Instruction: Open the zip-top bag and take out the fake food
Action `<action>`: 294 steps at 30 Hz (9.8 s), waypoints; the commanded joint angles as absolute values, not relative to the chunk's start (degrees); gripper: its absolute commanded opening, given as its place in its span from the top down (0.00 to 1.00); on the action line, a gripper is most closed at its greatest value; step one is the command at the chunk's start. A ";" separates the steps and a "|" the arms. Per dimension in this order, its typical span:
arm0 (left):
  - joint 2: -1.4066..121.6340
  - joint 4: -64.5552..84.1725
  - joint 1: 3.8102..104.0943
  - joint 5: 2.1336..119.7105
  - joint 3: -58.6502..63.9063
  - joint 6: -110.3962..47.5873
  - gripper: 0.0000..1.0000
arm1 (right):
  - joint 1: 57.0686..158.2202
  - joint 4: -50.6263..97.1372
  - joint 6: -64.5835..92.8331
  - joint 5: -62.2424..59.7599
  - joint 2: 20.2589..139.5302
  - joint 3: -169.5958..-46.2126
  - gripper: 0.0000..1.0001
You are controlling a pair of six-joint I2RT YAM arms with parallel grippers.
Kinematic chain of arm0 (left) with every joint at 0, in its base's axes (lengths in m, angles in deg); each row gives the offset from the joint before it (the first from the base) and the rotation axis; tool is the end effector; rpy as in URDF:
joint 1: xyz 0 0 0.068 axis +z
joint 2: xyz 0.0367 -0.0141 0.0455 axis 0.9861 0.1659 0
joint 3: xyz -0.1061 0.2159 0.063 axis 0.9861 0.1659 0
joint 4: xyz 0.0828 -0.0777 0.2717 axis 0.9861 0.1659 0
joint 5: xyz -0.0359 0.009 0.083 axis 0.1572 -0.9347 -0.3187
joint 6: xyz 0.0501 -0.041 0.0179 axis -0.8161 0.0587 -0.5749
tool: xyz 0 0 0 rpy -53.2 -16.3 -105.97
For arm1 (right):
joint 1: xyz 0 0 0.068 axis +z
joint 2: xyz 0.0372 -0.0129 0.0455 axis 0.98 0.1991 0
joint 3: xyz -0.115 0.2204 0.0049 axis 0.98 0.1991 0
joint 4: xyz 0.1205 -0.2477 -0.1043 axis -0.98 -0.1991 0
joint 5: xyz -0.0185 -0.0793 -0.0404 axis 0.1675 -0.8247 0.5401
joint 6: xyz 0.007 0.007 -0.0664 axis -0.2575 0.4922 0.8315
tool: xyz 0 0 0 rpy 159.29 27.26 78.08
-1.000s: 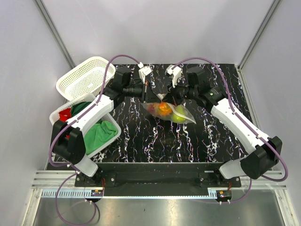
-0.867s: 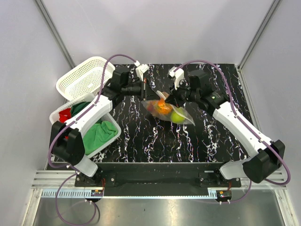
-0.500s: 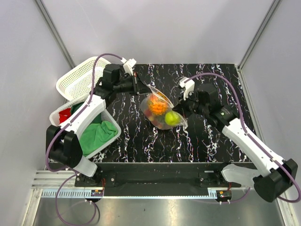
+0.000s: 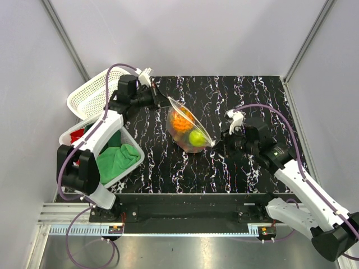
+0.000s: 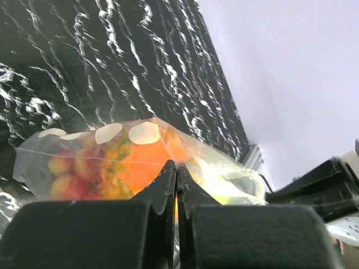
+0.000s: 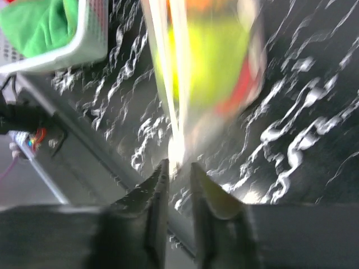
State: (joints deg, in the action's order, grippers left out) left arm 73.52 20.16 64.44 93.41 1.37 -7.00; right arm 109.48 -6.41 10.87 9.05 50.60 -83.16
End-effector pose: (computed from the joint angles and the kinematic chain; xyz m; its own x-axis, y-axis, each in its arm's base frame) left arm 0.3804 -0.1457 0.2901 -0.7723 -0.2416 -0.5876 0.4078 0.5207 -0.7501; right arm 0.2146 0.1479 0.2922 -0.5619 -0.1432 -0.8147 -0.6268 0.7164 0.3065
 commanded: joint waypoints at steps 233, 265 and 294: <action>62.48 32.89 37.30 49.77 -1.12 -10.54 0.62 | 109.28 -21.85 1.69 9.39 73.70 -110.84 1.00; 82.70 43.20 26.14 41.76 -14.59 -23.40 0.16 | 109.28 -23.79 -1.47 8.35 68.86 -106.71 1.00; 99.84 48.21 28.77 45.63 -23.20 -11.43 0.01 | 109.19 -27.30 -1.47 0.88 67.11 -104.61 1.00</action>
